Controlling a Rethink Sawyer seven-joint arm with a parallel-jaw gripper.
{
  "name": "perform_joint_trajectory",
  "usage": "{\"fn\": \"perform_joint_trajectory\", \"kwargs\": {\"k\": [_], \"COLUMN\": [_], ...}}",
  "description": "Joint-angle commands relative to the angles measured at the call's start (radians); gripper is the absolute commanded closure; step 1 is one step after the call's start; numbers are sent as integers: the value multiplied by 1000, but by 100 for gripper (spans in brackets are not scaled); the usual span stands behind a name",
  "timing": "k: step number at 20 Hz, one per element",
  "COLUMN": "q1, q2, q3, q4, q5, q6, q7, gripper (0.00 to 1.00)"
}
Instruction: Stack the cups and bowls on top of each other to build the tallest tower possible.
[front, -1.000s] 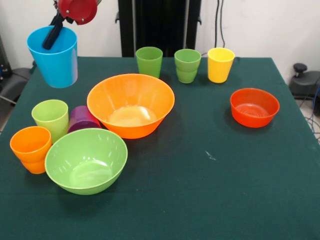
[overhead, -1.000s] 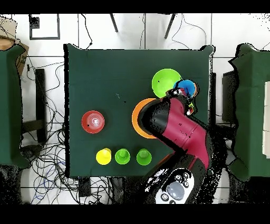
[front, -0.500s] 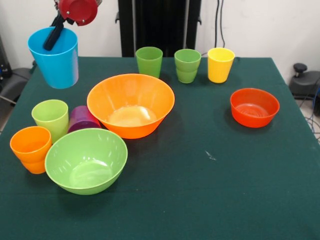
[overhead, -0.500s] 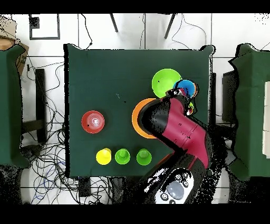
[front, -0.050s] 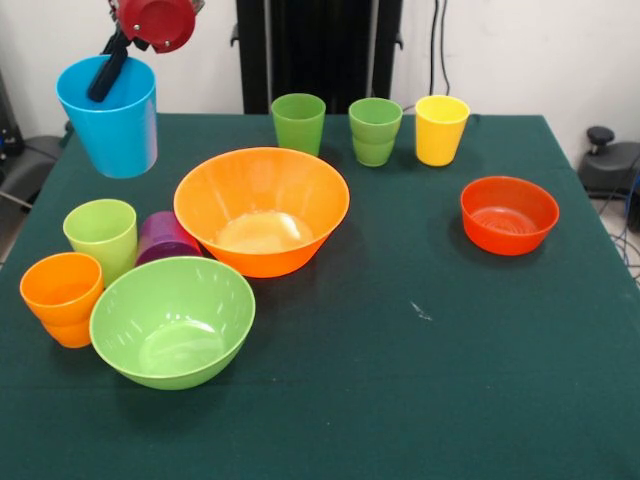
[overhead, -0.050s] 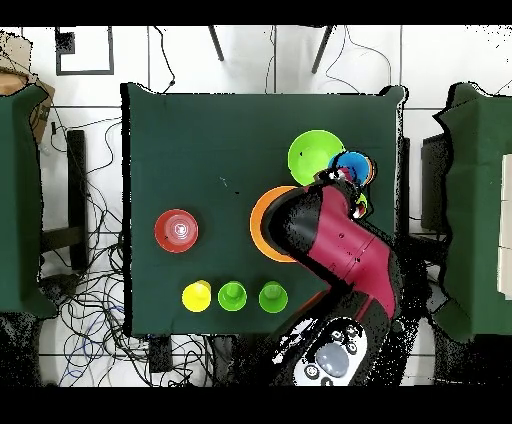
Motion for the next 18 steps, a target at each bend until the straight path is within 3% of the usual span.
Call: {"fn": "perform_joint_trajectory", "kwargs": {"k": [1,18], "q1": [4,7], "q2": [32,38], "q3": [115,109], "q4": [33,30], "q5": [-6,-5], "q6": [42,49], "q7": [113,115], "gripper": [100,100]}}
